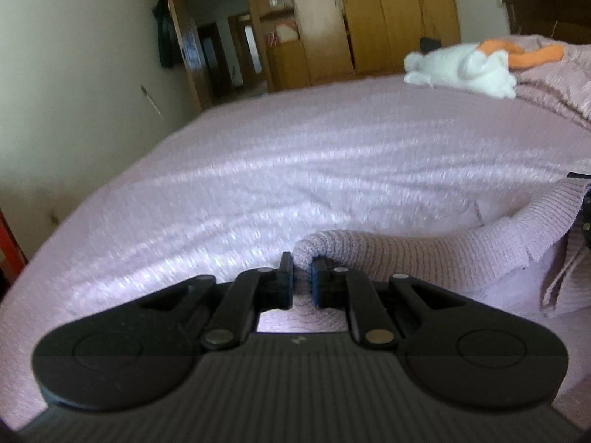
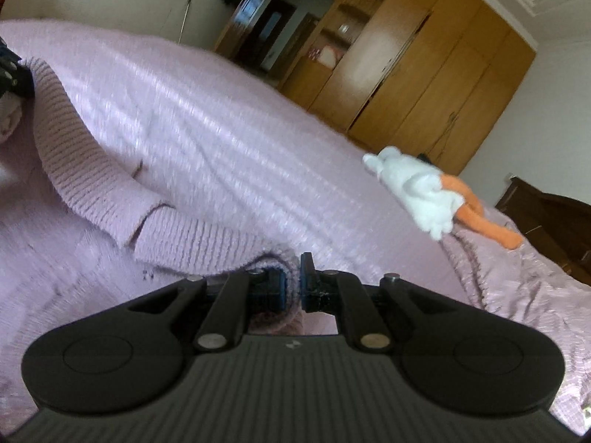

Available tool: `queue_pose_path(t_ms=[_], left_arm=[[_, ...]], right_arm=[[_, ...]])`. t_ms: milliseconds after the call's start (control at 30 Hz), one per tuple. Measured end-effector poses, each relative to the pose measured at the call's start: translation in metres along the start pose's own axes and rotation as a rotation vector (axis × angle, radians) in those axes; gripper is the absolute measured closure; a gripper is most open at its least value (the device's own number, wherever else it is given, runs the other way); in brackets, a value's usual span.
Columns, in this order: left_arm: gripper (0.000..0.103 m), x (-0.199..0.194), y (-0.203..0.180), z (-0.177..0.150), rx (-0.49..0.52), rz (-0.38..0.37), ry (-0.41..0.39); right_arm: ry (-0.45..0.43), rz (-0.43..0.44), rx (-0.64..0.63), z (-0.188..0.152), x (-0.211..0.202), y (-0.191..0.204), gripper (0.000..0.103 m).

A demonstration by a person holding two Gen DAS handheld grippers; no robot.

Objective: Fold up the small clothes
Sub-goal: 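Grasp the hem with the left tool while the right tool holds the hem beside it, then fold the hem toward the collar with both tools and open them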

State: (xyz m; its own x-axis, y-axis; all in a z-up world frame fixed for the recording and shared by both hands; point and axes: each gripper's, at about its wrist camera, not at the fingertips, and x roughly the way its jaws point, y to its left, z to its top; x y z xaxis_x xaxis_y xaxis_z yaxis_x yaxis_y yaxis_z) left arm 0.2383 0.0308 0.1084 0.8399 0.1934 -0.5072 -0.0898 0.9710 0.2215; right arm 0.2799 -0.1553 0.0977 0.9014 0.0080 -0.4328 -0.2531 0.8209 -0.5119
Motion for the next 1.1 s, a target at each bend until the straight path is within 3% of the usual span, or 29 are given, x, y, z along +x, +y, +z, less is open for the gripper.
queue_pose_path(t_ms=[267,433,467,600,767,833,967,1100], left_arm=[[0.087,0.044,-0.009,-0.022,0.049,0.018,0.132],[0.057,0.041,-0.013,-0.024,0.089,0.085,0.137],[0.056,0.037,-0.013,-0.022,0.095,0.096,0.140],[0.054,0.023,-0.007,-0.017,0.072,0.061,0.146],[0.054,0.001,0.002,-0.011,0.036,0.023,0.145],[0.054,-0.008,0.007,-0.010,0.024,0.008,0.144],[0.054,-0.018,0.019,-0.010,-0.001,0.019,0.148],[0.054,-0.028,0.031,-0.015,0.015,0.026,0.144]], right_arm=[[0.132,0.073,0.028,-0.026,0.059,0.021,0.094],[0.120,0.069,0.054,-0.031,0.062,0.025,0.081],[0.124,0.069,0.064,-0.031,0.060,0.023,0.078],[0.128,0.089,0.120,-0.030,0.046,0.008,0.051],[0.126,0.139,0.173,-0.034,0.015,-0.013,0.043],[0.115,0.152,0.179,-0.037,0.001,-0.019,0.033],[0.097,0.159,0.163,-0.044,-0.027,-0.027,0.033],[0.101,0.106,0.173,-0.056,-0.048,-0.034,0.033]])
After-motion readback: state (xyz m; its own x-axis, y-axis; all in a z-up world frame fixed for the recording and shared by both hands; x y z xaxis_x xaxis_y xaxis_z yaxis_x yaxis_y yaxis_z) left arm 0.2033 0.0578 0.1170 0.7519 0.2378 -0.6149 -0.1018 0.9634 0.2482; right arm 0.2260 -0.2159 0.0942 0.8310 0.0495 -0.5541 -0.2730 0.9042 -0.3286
